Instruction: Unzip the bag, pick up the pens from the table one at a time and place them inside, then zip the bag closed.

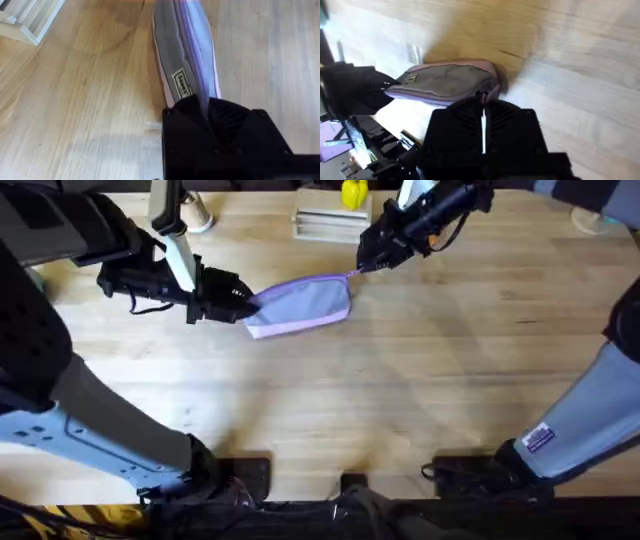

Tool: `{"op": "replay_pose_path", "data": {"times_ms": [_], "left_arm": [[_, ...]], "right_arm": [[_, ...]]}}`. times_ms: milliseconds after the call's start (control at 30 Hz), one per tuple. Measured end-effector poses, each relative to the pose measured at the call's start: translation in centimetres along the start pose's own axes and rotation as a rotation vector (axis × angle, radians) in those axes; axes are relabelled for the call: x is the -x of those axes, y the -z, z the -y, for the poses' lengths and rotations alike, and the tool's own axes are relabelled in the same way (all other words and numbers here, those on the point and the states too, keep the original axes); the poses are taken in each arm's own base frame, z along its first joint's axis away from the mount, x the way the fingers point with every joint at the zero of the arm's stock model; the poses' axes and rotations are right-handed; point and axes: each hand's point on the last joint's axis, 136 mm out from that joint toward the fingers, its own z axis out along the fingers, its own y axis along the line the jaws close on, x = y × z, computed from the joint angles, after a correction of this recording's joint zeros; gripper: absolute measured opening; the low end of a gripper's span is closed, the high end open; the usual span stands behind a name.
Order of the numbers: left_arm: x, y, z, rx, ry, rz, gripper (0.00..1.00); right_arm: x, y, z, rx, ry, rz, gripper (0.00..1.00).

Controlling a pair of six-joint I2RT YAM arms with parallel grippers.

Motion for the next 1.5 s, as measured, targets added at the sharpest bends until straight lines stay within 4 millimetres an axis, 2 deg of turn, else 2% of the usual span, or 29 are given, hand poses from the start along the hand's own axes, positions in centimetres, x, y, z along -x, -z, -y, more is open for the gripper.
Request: {"op": "replay_pose_path", "data": {"times_ms": [233,500,667,867,900,1000,1067,1100,1167,1333,1400,1500], "left_arm": [[0.1,0.0,0.0,-0.001,0.002,0.002,0.043],[0.1,-0.2,0.1,-0.007,0.002,0.002,0.043],[0.1,-0.2,0.1,-0.007,0.001,0.001,0.043],[-0.2,-0.1,0.1,-0.006,0.001,-0.012,0.043],[-0.2,0.0,0.0,-0.003,0.003,-0.013,0.043],[-0.4,0.2,0.0,0.004,0.008,-0.016,0.043],[-0.5,0.3,0.0,0.005,0.009,-0.016,0.043],[-0.5,0.3,0.0,0.005,0.009,-0.016,0.043],[-0.5,0.3,0.0,0.005,0.009,-0.016,0.043],[-0.5,0.3,0.0,0.005,0.009,-0.017,0.043],[-0.5,0.3,0.0,0.005,0.009,-0.017,0.043],[-0.5,0.3,0.0,0.005,0.009,-0.017,0.043]], "right_arm": [[-0.6,-0.5,2.1,-0.128,-0.01,-0.002,0.034],[-3.1,-2.3,4.8,-0.195,-0.087,-0.057,0.033],[-2.8,-2.3,5.0,-0.21,-0.09,-0.043,0.034],[-2.6,-1.7,7.8,-0.321,-0.114,-0.019,0.046],[-2.5,-1.6,8.3,-0.337,-0.116,-0.017,0.147],[-2.6,-1.4,9.4,-0.369,-0.134,-0.015,0.574],[-2.6,-1.3,9.6,-0.37,-0.14,-0.015,0.855],[-2.5,-1.2,9.6,-0.367,-0.137,-0.011,0.962],[-2.5,-1.2,9.4,-0.367,-0.133,-0.01,0.994],[-3.4,-0.7,9.4,-0.384,-0.127,-0.052,0.997],[-3.3,0.2,8.8,-0.387,-0.102,-0.062,0.997],[-2.0,2.5,6.9,-0.372,-0.04,-0.019,0.997]]}}
